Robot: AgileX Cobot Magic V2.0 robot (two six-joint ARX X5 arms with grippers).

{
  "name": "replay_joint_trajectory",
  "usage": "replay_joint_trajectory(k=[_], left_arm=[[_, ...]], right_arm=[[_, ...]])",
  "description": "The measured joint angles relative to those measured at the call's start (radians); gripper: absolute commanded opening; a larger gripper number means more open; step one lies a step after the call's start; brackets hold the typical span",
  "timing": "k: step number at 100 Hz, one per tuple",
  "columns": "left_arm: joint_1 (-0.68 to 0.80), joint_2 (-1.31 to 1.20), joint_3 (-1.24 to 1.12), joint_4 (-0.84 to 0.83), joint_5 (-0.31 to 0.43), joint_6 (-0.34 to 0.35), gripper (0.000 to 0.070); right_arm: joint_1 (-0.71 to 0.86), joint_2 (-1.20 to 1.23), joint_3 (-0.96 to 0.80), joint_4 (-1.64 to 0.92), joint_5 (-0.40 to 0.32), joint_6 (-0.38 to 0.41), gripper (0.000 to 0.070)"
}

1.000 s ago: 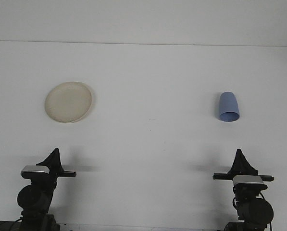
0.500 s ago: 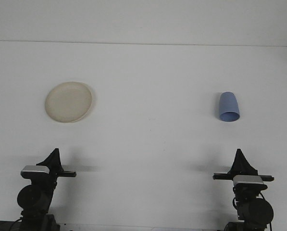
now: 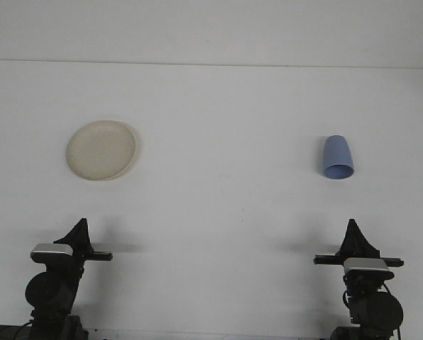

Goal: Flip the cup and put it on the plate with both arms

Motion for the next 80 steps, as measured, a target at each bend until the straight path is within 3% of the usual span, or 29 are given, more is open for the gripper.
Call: replay_joint_trajectory(k=[23,41,45,52,55,80], left_arm=[[0.000,0.000,0.000,0.000,0.000,0.000,0.0016],[0.000,0.000,0.000,0.000,0.000,0.000,0.0016],[0.000,0.000,0.000,0.000,0.000,0.000,0.0016],[0.000,0.000,0.000,0.000,0.000,0.000,0.0016],[0.000,0.000,0.000,0.000,0.000,0.000,0.0016],[0.000,0.000,0.000,0.000,0.000,0.000,0.0016]], right_arm=[[0.000,0.000,0.006,0.022,0.000,0.187,0.0000],[0.000,0.071,0.138,-0.101,0.032,0.231,0.0006],[0.000,0.106,0.180,-0.129,0.039,0.227,0.0094],[0.000,0.180,0.245,-0.151,0.041,0.204,0.0416],[0.000,0.213,0.267,-0.153,0.042,0.191,0.0493],[0.000,0.453,0.333,-0.075,0.069,0.080,0.0508]])
